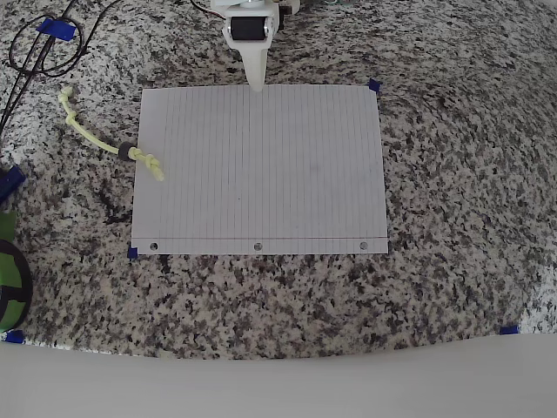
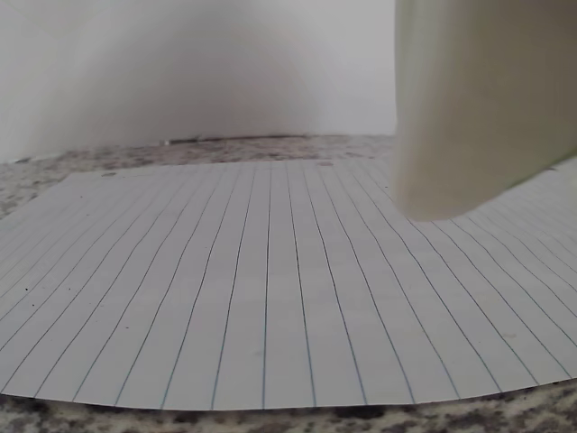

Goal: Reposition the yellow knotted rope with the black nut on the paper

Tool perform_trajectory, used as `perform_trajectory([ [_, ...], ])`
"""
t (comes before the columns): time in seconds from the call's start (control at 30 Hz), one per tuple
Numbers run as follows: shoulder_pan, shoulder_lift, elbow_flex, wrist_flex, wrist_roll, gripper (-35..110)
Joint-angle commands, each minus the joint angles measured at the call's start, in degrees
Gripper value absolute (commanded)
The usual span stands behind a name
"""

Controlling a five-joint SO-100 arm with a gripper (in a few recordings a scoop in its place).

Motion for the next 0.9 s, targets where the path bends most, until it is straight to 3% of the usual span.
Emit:
perform_trajectory([
  [0.0,-0.3,0.3,1.3,-0.8,-0.4,0],
  [0.5,4.7,-1.9,-6.1,-8.9,0.2,0],
  [0.87,8.0,-23.8,-19.8,-18.3,0.2,0],
])
